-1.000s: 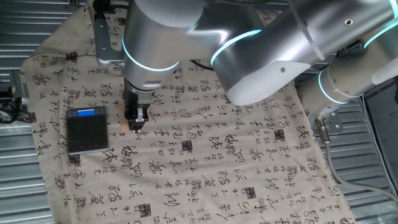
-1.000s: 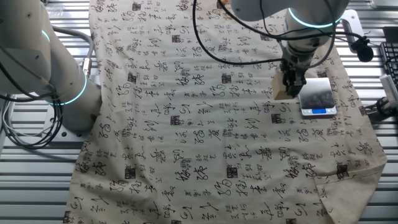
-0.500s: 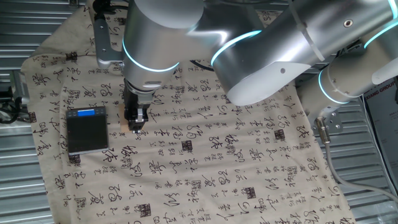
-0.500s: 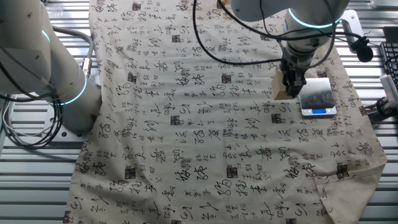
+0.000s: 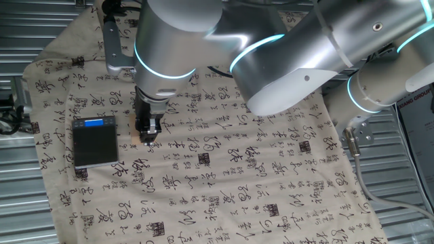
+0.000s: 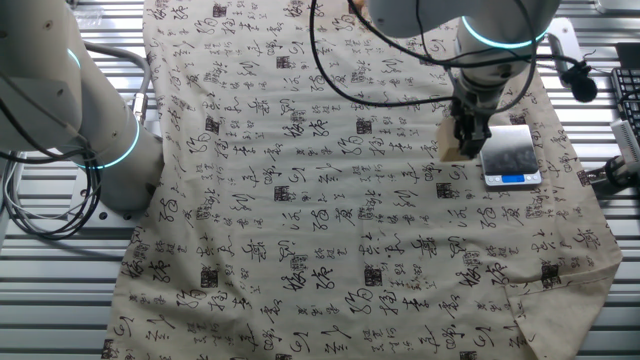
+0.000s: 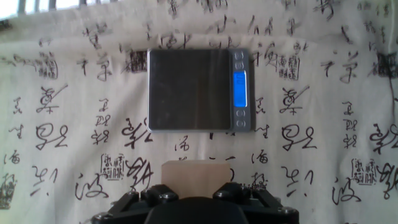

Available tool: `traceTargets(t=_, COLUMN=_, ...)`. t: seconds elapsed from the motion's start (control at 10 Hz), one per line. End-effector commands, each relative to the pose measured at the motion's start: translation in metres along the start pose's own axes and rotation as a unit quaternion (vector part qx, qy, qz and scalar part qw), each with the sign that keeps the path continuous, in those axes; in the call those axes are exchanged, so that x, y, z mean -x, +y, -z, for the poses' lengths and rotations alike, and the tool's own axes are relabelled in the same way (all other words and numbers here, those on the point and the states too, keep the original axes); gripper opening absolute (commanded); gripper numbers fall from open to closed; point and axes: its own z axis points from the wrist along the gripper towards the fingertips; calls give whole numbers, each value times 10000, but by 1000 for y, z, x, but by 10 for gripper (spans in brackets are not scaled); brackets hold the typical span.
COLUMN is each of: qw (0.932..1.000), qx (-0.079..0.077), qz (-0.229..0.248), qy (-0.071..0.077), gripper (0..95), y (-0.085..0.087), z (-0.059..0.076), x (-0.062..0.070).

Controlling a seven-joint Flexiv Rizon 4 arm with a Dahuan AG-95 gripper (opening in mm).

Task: Remove the object from the scale

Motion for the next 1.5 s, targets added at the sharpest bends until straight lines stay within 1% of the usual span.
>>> traceTargets(t=0.1, qw=10000, qx=6, qz=-3, qy=1, gripper=0, y=0, z=1, x=0)
traceTargets(t=0.3, qw=10000, qx=9, qz=4, qy=-20, gripper=0, y=0, z=-1, x=0)
traceTargets(t=1.1, qw=10000, qx=-3, qz=68, qy=-21, gripper=0, y=0, z=-1, x=0)
traceTargets(t=1.2, qw=10000, qx=-3, qz=77, qy=-21, gripper=190, y=0, z=-1, x=0)
traceTargets(t=1.5, qw=9999, qx=-8, qz=125, qy=-24, gripper=190, y=0, z=-1, x=0)
